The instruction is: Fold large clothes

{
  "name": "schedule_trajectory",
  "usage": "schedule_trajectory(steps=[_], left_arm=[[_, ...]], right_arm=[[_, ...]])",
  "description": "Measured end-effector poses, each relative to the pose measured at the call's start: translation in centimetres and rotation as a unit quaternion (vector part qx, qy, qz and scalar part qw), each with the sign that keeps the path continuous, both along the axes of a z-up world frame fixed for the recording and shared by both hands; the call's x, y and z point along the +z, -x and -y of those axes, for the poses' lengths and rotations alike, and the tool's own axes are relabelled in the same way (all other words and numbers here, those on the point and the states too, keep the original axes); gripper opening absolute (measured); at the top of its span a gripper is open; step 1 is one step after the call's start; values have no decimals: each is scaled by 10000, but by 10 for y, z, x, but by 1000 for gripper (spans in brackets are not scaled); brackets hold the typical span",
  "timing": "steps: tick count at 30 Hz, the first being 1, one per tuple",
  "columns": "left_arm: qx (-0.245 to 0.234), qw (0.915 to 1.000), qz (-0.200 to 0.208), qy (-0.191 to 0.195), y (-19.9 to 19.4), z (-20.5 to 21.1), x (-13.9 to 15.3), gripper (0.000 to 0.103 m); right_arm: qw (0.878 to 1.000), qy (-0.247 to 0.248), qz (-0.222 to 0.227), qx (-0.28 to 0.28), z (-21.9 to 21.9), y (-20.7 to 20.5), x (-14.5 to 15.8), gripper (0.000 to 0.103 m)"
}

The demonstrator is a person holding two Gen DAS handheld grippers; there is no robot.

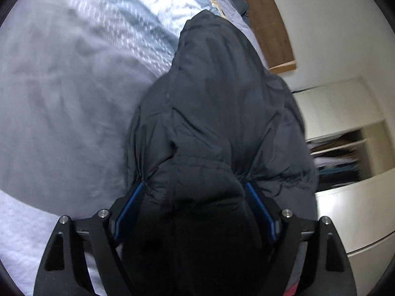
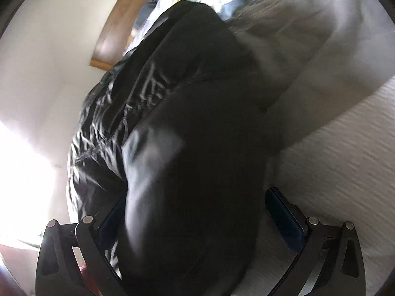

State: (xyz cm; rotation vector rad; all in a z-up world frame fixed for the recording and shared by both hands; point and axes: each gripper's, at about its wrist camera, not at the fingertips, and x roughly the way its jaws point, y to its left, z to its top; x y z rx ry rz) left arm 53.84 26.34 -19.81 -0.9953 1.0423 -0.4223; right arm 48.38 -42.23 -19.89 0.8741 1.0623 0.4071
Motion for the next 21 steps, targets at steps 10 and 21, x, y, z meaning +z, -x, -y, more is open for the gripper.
schedule_trajectory(steps=[10, 21], left_arm=[[79, 9986, -268, -460, -12, 37, 3, 81], [40, 9943, 384, -989, -9, 93, 97, 18]], right_arm=[[9997, -194, 129, 123, -35, -23, -8, 103], [9978, -27, 647, 157, -57, -27, 69, 48]])
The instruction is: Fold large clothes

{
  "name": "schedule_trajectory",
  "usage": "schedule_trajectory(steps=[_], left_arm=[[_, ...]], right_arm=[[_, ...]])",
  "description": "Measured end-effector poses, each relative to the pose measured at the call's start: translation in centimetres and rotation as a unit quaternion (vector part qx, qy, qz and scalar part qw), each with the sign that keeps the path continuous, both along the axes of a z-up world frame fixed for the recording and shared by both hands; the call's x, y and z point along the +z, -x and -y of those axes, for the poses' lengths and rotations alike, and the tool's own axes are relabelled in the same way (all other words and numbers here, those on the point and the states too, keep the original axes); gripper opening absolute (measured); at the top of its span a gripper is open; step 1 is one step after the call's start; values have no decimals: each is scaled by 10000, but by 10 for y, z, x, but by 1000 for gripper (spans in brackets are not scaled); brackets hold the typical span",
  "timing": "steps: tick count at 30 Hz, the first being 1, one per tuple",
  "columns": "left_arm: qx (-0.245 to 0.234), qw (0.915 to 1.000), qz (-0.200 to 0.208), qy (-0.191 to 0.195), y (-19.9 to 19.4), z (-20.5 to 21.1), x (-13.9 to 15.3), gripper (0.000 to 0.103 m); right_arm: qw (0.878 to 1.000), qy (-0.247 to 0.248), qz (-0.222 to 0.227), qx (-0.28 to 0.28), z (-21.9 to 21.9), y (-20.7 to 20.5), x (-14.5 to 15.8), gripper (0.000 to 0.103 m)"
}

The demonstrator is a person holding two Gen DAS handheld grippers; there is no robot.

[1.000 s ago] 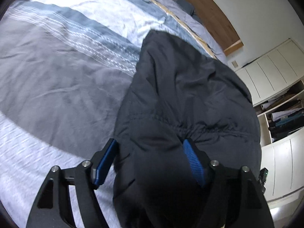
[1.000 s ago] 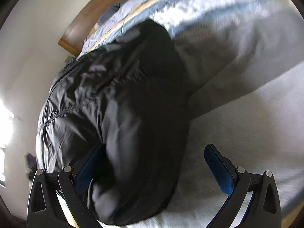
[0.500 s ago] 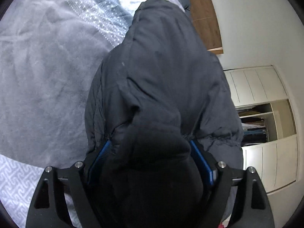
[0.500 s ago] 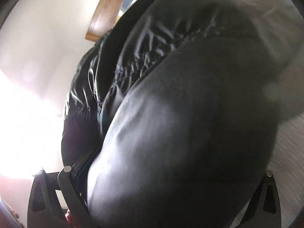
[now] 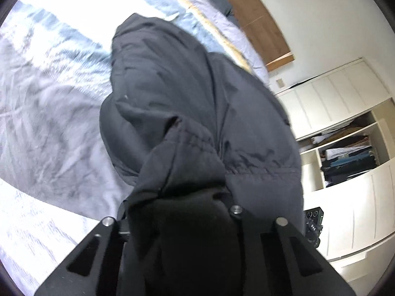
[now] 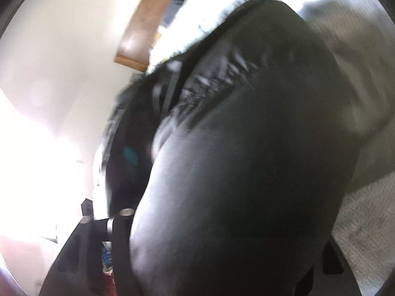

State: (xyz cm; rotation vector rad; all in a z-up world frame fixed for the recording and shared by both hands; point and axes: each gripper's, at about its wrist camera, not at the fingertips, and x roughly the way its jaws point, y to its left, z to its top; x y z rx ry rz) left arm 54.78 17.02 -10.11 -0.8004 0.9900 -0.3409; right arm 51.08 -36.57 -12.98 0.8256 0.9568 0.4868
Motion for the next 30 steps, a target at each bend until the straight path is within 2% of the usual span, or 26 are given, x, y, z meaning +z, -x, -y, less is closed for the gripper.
schedule_trajectory(steps=[2, 4, 7, 10, 12, 14, 16, 18, 20, 21, 22, 23, 24, 26, 27, 29, 30], left_arm=[[19, 9997, 220, 112, 7, 4, 21, 18], [-26, 9989, 449, 163, 16, 9, 43, 17], [-110, 9971, 710, 240, 38, 11, 76, 17], [-195, 9954, 897, 267, 63, 2, 92, 17], [-210, 9952, 895, 325, 78, -5, 86, 17], [-205, 9965, 753, 314, 85, -8, 70, 18], [-146, 9985, 527, 17, 92, -8, 52, 18], [-71, 9995, 89, -284, 95, -11, 16, 20], [68, 9981, -201, -582, 100, -21, -2, 26], [117, 9975, -299, -630, 102, -27, -8, 32], [199, 9974, -398, -565, 105, -38, -15, 37], [232, 9973, -451, -534, 107, -45, -18, 40], [255, 9967, -469, -613, 109, -53, -18, 42], [388, 9957, -458, -706, 116, -71, -15, 46], [481, 9958, -434, -641, 121, -82, -10, 49], [663, 9961, -333, -478, 134, -105, -3, 53], [757, 9951, -305, -558, 142, -114, 4, 54]], right_arm=[[9997, 88, 204, 89, -7, 3, 22, 39], [9985, 130, 479, 224, -15, 11, 50, 35], [9961, 23, 826, 307, -18, 27, 84, 34], [9935, -61, 1071, 380, -20, 48, 107, 34], [9926, -84, 1140, 403, -17, 62, 109, 34], [9937, -103, 1048, 378, -13, 74, 97, 34], [9966, 36, 768, 313, -13, 78, 74, 34], [9988, 204, 395, 222, -10, 81, 45, 34], [9994, 318, 105, 33, -2, 87, 21, 39], [9994, 341, 22, -59, 3, 89, 13, 41], [9991, 384, -64, -182, 9, 94, 6, 48], [9985, 456, -133, -278, 13, 95, 4, 58], [9977, 535, -193, -365, 18, 101, 3, 63], [9955, 761, -258, -509, 28, 108, 6, 79], [9944, 821, -273, -599, 33, 112, 8, 80], [9915, 1030, -245, -761, 46, 132, 17, 90], [9882, 1258, -224, -848, 52, 140, 24, 92]])
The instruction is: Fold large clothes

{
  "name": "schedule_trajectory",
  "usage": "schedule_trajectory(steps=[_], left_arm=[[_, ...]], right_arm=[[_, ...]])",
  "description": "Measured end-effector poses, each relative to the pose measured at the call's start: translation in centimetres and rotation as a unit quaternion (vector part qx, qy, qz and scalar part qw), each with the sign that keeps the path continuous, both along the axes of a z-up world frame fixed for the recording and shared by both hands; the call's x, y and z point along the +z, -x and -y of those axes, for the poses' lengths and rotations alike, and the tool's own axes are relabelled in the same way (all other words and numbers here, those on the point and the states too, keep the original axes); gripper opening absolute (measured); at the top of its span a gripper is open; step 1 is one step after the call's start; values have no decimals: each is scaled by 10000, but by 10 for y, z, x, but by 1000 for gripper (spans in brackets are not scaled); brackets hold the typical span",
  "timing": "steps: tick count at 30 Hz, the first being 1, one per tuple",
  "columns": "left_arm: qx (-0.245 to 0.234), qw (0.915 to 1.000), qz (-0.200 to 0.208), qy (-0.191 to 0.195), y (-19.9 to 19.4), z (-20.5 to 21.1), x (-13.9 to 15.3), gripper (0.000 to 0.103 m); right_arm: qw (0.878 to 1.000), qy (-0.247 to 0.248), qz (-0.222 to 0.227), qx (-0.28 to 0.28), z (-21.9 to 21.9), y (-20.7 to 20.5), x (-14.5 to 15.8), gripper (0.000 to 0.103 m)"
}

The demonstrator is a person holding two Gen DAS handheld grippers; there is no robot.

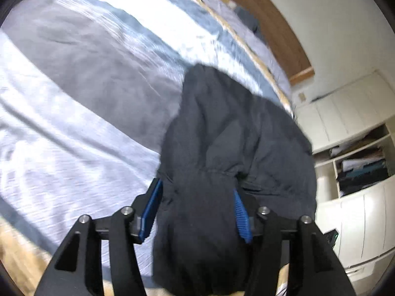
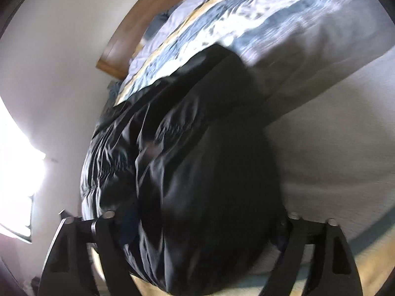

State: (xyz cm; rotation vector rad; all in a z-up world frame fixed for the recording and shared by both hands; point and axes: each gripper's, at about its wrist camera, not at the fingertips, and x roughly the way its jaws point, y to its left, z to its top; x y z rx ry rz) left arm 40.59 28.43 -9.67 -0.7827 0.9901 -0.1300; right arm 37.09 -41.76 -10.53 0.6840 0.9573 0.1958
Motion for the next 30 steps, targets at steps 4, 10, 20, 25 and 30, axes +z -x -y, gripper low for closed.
schedule_trajectory(steps=[4, 10, 20, 25, 30], left_arm=[[478, 9962, -147, -710, 31, -27, 29, 54], [694, 9909, -27, -1157, 83, -19, 62, 54], [274, 9743, 674, -2132, 161, 78, 125, 60], [28, 9610, 887, -2619, 203, 128, 141, 70], [-120, 9468, 1166, -2999, 242, 170, 151, 70]], right_arm=[[9980, 601, 20, -207, 25, 5, 28, 92], [9927, 1133, 402, -67, 12, 55, 73, 92], [9698, 2054, 1202, 535, -68, 156, 131, 93], [9526, 2528, 1579, 602, -108, 204, 147, 96], [9363, 2919, 1881, 518, -136, 248, 157, 97]])
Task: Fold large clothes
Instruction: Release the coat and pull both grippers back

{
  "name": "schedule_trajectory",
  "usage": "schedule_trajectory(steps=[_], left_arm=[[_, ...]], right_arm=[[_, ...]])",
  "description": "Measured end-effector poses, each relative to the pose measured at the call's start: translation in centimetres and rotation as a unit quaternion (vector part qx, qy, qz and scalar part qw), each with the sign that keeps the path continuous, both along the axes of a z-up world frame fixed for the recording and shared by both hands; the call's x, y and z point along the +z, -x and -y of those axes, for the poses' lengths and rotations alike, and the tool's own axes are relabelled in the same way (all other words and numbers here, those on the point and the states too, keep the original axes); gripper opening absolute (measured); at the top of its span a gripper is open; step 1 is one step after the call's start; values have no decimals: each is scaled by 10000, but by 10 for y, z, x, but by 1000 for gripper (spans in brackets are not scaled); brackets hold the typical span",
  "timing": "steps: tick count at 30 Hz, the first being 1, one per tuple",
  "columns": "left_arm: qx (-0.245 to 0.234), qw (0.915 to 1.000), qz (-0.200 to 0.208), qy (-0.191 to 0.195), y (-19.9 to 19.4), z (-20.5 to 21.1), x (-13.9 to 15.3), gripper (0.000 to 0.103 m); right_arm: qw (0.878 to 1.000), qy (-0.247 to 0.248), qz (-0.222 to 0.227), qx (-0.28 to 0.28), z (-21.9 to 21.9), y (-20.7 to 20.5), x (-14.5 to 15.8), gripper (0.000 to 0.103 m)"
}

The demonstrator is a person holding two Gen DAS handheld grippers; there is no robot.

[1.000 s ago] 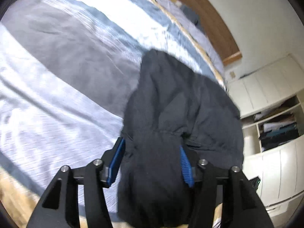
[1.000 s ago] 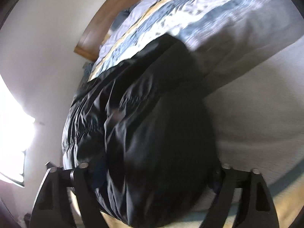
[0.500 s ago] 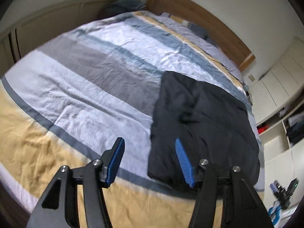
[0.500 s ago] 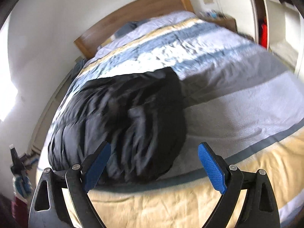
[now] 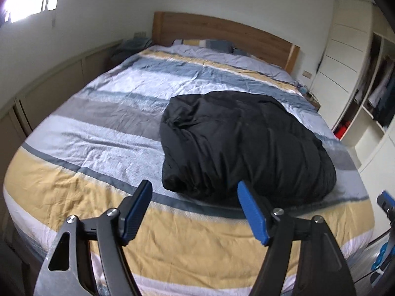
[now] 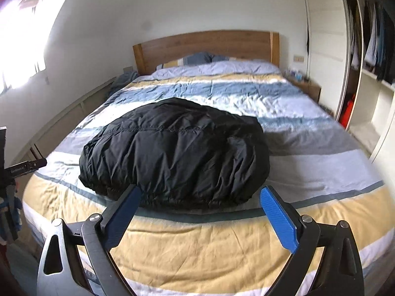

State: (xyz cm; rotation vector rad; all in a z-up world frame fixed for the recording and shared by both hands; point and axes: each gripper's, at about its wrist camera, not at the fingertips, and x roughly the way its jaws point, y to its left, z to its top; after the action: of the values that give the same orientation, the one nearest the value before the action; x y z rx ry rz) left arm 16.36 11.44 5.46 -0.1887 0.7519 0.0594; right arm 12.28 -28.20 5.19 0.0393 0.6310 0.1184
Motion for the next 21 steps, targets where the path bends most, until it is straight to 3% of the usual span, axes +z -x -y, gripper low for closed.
schedule_trajectory(steps=[6, 21], left_arm=[[-21, 9961, 364, -798, 48, 49, 20, 70], [-42, 9853, 1166, -1244, 113, 108, 56, 70]], right_arm=[[9988, 293, 376, -145, -17, 39, 19, 97], [9947, 477, 871, -273, -33, 93, 40, 98]])
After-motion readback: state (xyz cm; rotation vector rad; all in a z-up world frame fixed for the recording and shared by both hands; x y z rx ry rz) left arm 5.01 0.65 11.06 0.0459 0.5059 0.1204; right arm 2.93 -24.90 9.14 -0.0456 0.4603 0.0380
